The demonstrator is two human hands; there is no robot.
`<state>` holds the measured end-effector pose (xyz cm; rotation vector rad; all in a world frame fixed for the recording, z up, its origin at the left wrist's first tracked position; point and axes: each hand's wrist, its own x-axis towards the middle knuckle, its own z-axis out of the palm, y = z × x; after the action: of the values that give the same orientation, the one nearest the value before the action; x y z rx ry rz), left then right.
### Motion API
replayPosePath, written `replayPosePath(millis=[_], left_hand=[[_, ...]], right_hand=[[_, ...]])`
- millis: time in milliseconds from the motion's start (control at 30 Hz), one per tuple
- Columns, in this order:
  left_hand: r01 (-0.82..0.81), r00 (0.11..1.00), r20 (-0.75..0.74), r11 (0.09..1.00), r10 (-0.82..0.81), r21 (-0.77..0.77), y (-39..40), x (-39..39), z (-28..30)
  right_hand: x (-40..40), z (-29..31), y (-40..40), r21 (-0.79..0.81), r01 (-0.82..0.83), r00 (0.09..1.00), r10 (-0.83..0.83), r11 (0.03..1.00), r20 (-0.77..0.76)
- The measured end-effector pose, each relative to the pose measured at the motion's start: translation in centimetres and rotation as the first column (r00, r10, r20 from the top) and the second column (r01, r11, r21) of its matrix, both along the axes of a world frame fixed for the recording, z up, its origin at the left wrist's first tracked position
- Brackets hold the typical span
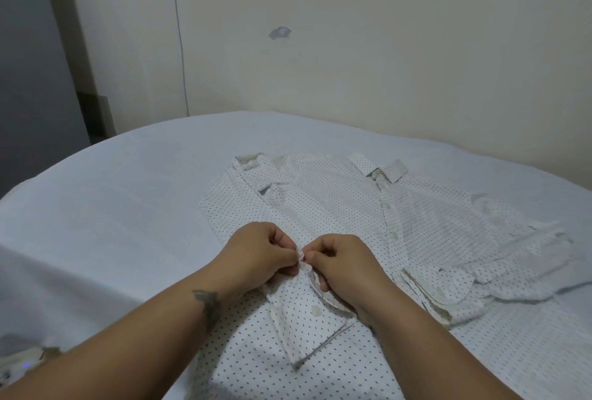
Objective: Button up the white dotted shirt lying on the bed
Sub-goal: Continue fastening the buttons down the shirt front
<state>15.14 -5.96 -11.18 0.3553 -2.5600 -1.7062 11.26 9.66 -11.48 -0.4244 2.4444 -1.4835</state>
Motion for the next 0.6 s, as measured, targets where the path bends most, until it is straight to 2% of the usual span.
replayPosePath(millis=[200,333,600], left_hand=[[-0.026,1.000,-0.017,1.000,0.026,0.003,-0.1,0.2,-0.3],[-0.043,0.999,-0.024,0.997,0.044,0.059,0.0,0.2,-0.2],[-0.064,0.997,-0.055,0.996,0.061,-0.063,0.4,-0.4,-0.6]], right_hand=[[0.0,-0.6,-0.3,0.054,0.021,0.992,-0.014,0.998,-0.124],[0.1,-0.9,-0.5,0.096,0.032,0.980,-0.013,0.995,-0.198],[0.3,-1.1,-0.5,0.154,0.056,0.965,-0.014,0.987,-0.260]])
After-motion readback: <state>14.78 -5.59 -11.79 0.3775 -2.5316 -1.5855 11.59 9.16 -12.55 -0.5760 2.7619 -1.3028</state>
